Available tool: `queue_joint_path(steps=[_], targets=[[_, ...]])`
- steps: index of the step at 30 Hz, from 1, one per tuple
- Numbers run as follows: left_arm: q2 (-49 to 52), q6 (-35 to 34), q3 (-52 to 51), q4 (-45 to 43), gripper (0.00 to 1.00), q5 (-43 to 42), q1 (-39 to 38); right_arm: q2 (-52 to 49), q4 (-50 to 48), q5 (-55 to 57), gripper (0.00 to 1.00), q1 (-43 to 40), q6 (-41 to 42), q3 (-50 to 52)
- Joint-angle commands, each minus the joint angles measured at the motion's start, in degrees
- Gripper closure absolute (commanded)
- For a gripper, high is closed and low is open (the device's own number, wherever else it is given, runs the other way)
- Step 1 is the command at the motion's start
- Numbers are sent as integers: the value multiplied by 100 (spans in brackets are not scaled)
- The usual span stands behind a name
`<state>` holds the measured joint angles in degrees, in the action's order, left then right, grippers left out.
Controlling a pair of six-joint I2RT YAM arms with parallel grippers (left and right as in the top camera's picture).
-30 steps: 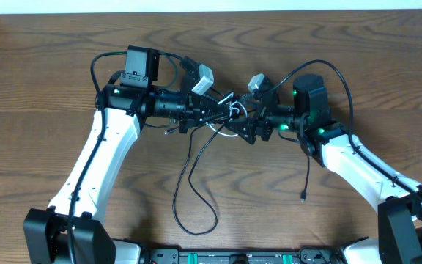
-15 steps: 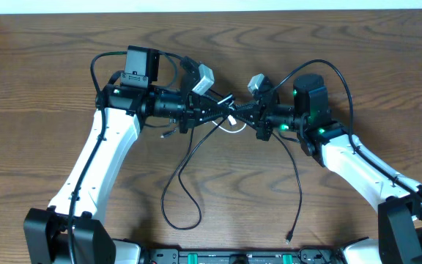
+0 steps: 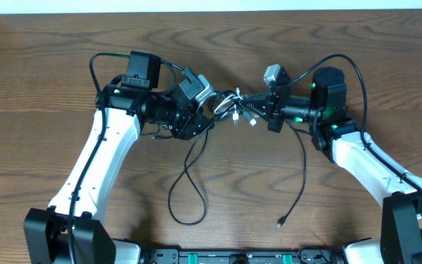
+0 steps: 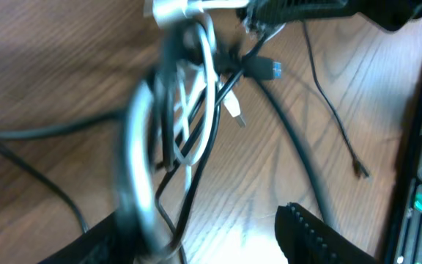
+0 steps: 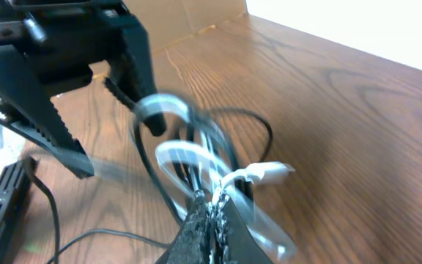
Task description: Untangle cables
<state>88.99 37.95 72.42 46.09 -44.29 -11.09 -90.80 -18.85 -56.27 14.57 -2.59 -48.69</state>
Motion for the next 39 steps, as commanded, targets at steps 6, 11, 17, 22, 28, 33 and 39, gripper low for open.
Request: queue_joint_path(steps=[6,11,17,22,28,33,39], targets=[[4,59,11,7,16,155,-13,-15,-129,-389,99,-39,122,-28],[4,59,11,-4,16,153,-13,-17,210,-133,77,-72,120,-28],[4,61,11,-7,15,155,-13,-17,1338,398,58,-72,-201,-28],[7,61,11,-15,15,155,-13,-17,2149,1340,49,-70,-289,-28],[7,61,11,-26,15,155,-13,-17,2441,3005,33,-70,-289,-28],[9,61,11,-28,15,153,-13,-31,2492,3495,26,-59,-907,-28],[9,61,11,-26,15,151,-13,-90,2516,3497,23,-55,-1294,-26]])
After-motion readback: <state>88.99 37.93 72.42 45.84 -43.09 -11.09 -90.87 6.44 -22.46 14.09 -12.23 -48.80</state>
